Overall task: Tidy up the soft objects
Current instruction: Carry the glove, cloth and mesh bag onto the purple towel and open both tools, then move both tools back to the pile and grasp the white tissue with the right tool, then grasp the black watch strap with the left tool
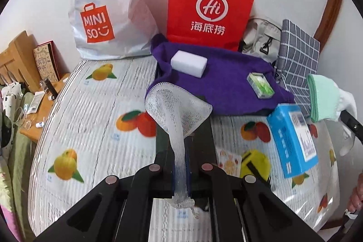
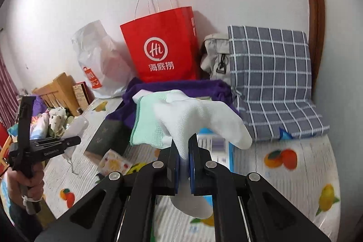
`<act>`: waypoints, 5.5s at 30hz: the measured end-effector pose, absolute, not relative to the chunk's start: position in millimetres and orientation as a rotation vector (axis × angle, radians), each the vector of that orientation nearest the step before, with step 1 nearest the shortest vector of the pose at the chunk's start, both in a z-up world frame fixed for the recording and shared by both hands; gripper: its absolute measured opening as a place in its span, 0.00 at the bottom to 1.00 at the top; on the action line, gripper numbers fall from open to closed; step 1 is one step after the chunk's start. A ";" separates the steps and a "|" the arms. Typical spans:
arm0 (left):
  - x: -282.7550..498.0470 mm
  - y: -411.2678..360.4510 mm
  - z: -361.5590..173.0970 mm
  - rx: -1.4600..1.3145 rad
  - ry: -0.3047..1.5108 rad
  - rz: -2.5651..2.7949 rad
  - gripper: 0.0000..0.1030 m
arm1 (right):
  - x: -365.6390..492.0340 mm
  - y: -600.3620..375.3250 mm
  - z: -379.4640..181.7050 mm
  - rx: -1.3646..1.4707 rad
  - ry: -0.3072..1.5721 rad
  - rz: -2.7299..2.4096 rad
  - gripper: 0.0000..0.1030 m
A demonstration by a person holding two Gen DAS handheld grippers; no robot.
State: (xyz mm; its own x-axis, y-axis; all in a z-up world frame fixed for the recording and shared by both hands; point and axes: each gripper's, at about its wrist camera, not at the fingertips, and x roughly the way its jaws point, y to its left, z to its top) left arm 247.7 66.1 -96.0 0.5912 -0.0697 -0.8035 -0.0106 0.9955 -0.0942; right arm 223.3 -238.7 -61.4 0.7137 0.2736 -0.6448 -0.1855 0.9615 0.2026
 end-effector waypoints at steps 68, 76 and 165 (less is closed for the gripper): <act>435.2 20.5 -159.4 -0.036 1.058 -0.076 0.53 | 416.4 -193.8 -138.9 -0.040 0.915 0.307 0.64; 406.9 27.4 -138.3 -0.036 1.058 -0.022 0.66 | 386.4 -186.5 -111.9 -0.028 0.868 0.307 0.64; 150.0 -14.2 -168.8 -0.013 1.093 -0.119 0.19 | 104.7 -235.2 -197.3 0.055 0.952 0.246 0.24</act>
